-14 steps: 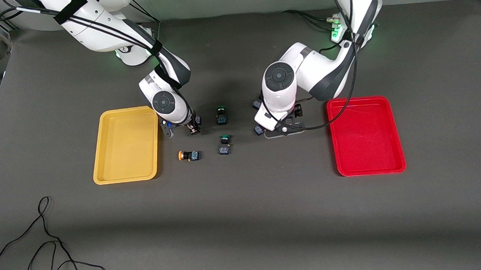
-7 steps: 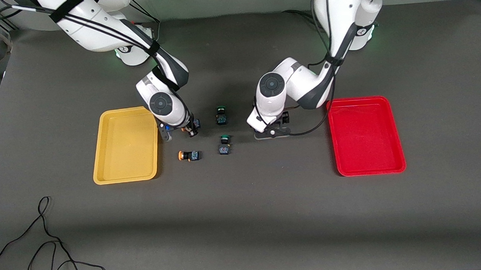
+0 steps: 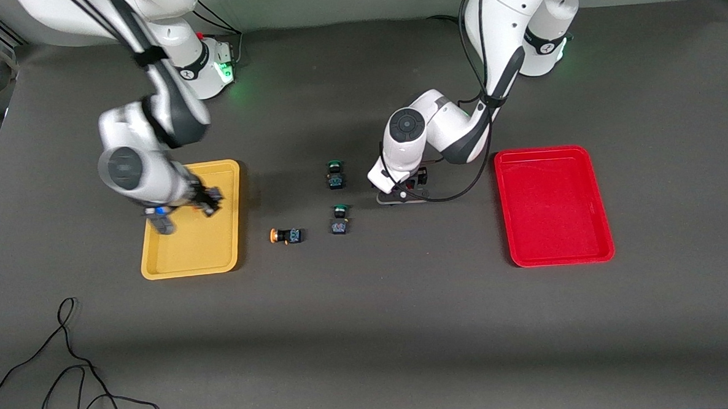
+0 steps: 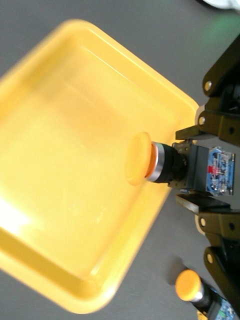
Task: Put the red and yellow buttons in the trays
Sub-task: 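Place the yellow button in the yellow tray while the left gripper grasps a red button, then carry the red button into the red tray while the right gripper grasps another yellow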
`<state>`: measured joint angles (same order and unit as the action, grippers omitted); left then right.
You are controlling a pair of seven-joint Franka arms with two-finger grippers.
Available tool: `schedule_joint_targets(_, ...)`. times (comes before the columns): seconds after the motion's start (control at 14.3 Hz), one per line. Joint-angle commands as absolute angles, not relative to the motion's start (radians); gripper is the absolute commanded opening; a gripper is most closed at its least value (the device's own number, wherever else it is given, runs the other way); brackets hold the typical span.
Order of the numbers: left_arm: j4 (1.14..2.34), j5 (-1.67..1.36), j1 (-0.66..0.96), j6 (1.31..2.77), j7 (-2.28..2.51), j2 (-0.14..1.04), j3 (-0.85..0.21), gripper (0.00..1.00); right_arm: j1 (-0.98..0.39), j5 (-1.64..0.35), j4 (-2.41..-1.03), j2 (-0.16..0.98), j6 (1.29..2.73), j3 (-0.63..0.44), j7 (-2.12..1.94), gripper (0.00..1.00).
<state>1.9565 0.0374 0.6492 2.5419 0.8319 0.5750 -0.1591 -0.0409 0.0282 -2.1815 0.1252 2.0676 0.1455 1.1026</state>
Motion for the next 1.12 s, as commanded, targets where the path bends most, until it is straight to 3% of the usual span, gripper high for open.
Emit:
schedule_joint_targets(0.0, 1.959, 0.035, 0.647, 2.572, 0.789, 0.589, -0.158, 0.69, -0.055, 0.002, -2.22, 0.149, 2.118, 0.11, 1.022, 0.4)
schedule_joint_targets(0.07, 1.959, 0.035, 0.647, 2.574, 0.787, 0.594, -0.158, 0.6, -0.057, 0.002, -2.224, 0.165, 2.141, 0.11, 1.022, 0.55)
schedule_joint_targets(0.14, 1.957, 0.035, 0.649, 2.582, 0.787, 0.597, -0.158, 0.47, -0.058, 0.002, -2.224, 0.176, 2.157, 0.11, 1.017, 1.0)
schedule_joint_targets(0.35, 1.944, 0.034, 0.626, 2.57, 0.798, 0.585, -0.158, 0.05, -0.057, 0.009, -2.22, 0.176, 2.158, 0.107, 0.956, 1.0)
schedule_joint_targets(0.42, 1.942, 0.035, 0.615, 2.563, 0.798, 0.572, -0.158, 0.0, -0.057, 0.008, -2.214, 0.176, 2.152, 0.109, 0.969, 1.0)
schedule_joint_targets(0.63, 1.905, 0.035, 0.562, 2.461, 0.792, 0.52, -0.158, 0.0, -0.075, -0.005, -2.127, 0.207, 2.158, 0.223, 1.154, 1.0)
schedule_joint_targets(0.77, 1.872, 0.035, 0.499, 2.311, 0.763, 0.459, -0.158, 0.0, -0.077, 0.011, -1.952, 0.334, 2.16, 0.337, 1.317, 1.0)
schedule_joint_targets(0.91, 1.871, 0.034, 0.409, 2.182, 0.639, 0.387, -0.158, 0.0, -0.081, 0.024, -1.801, 0.457, 2.166, 0.367, 1.367, 1.0)
schedule_joint_targets(1.05, 1.888, 0.034, 0.3, 2.088, 0.51, 0.325, -0.158, 0.0, -0.08, 0.048, -1.776, 0.537, 2.27, 0.365, 1.387, 1.0)
